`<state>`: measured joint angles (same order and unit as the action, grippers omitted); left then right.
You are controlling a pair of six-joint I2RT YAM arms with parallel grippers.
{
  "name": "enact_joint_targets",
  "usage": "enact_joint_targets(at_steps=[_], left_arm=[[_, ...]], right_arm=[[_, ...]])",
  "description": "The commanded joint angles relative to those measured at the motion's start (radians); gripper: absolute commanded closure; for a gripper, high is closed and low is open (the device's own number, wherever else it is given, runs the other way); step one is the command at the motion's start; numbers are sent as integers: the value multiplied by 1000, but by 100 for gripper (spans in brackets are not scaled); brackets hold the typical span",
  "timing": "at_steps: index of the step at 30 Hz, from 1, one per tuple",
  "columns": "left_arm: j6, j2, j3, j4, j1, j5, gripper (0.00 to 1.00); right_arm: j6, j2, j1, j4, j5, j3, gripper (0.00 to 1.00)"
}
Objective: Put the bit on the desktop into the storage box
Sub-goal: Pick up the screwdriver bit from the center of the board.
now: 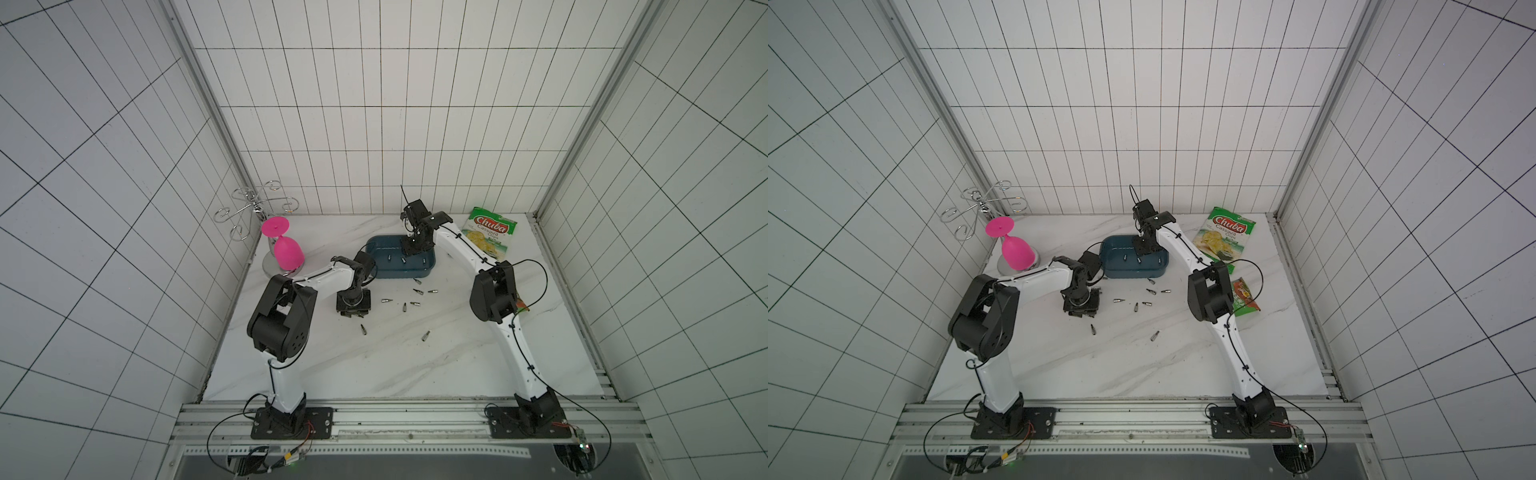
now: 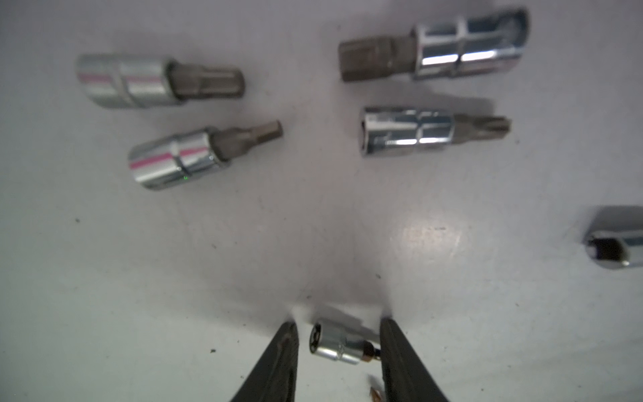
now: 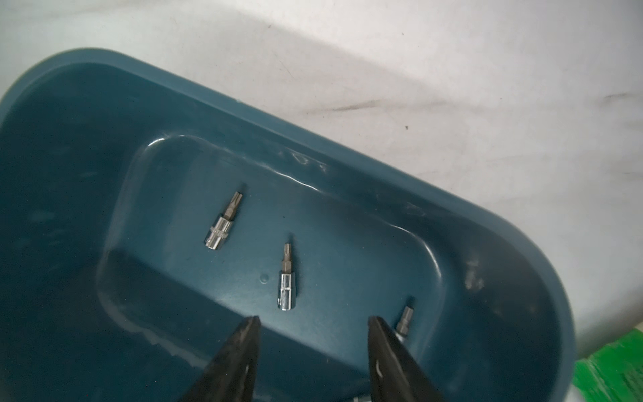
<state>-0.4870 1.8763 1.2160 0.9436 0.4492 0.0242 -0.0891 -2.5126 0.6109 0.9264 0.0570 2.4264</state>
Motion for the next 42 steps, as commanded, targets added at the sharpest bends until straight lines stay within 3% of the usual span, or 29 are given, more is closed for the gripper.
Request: enact_joint_targets(at_steps=[1,7,14,25,33,42], left_arm=[[-16,-14,-43,24,5,0,57],[-22,-21,-61,20,5,-2,56],[-41,-21,-55,19,-3,-33,66],[-45,19,-14,-11,-16,-1,63],[-45,30,0,-19,-29,6,63],[-40,49,1,-34,-31,26,77]], right_arm=[[3,56,6,14,-19,-4,47],[2,60,7,15,-19,-10,47],[11,69,6,15,-26,-21,47],[14,106,6,26,-32,-45,47],[11,247,9,-27,-57,-198,40],[-16,437,23,-83,-92,-473,36]])
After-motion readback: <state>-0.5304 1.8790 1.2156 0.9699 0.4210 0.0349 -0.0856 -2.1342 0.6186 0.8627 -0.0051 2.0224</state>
